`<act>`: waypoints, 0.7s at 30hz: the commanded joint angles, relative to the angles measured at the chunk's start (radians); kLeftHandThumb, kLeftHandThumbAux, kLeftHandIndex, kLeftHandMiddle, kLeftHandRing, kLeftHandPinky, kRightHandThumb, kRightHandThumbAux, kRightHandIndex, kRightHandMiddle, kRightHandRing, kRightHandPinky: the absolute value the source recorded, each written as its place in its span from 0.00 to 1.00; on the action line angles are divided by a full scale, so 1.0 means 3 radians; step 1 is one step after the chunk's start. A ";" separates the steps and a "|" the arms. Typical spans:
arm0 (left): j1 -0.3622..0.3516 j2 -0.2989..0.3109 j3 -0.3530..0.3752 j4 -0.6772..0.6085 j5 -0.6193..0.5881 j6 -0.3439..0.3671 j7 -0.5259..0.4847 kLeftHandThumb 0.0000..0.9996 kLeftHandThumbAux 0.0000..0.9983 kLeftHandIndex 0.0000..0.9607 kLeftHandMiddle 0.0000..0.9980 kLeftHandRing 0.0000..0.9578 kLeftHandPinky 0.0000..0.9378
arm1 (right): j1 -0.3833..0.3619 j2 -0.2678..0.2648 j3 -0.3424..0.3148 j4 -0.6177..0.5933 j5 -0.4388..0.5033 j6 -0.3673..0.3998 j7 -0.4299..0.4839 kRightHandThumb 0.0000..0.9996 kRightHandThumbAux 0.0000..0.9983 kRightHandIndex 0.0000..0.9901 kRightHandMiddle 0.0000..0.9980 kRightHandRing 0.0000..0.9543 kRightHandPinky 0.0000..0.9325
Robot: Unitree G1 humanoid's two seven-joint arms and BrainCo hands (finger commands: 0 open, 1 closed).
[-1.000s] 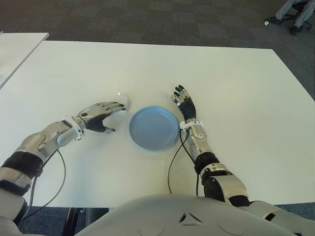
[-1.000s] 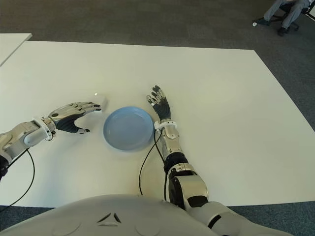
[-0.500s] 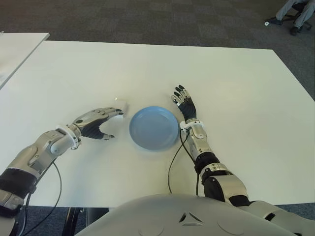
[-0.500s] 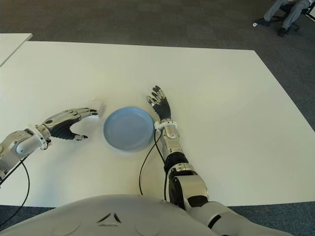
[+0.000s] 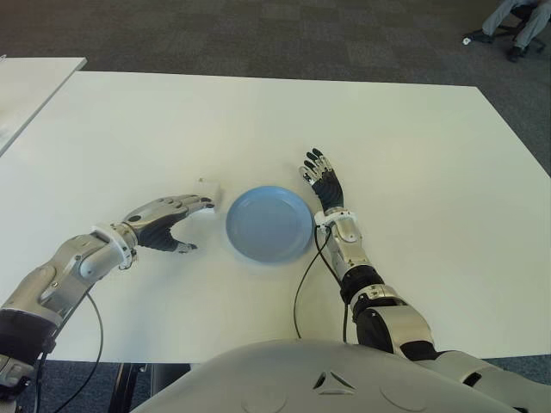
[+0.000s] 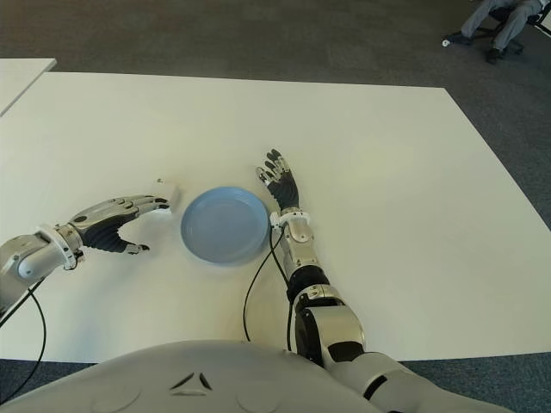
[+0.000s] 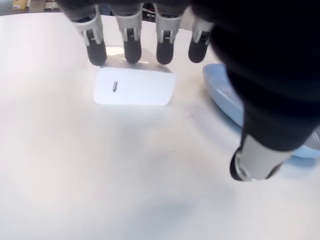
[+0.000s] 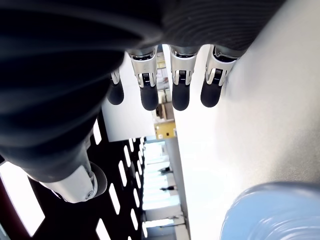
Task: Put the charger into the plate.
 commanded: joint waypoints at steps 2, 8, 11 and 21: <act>0.0121 -0.0180 0.0208 -0.0266 0.0172 0.0305 0.0156 0.07 0.68 0.00 0.05 0.07 0.11 | 0.0089 -0.0021 -0.0036 0.0081 0.0026 0.0142 0.0000 0.04 0.70 0.04 0.12 0.09 0.09; -0.0046 -0.0709 0.0294 -0.0234 0.0608 0.0824 0.0838 0.26 0.62 0.00 0.06 0.08 0.13 | 0.0078 -0.0034 -0.0058 0.0098 0.0040 0.0137 0.0033 0.05 0.70 0.04 0.11 0.09 0.09; -0.0148 -0.0971 0.0299 -0.0134 0.0778 0.1037 0.1241 0.32 0.60 0.00 0.07 0.09 0.14 | 0.0074 -0.0039 -0.0065 0.0106 0.0036 0.0129 0.0044 0.06 0.70 0.04 0.11 0.09 0.09; -0.0496 -0.1531 0.0171 -0.0163 0.1283 0.1692 0.1857 0.37 0.59 0.02 0.11 0.13 0.13 | 0.0062 -0.0041 -0.0081 0.0137 0.0021 0.0109 0.0037 0.05 0.70 0.04 0.12 0.09 0.08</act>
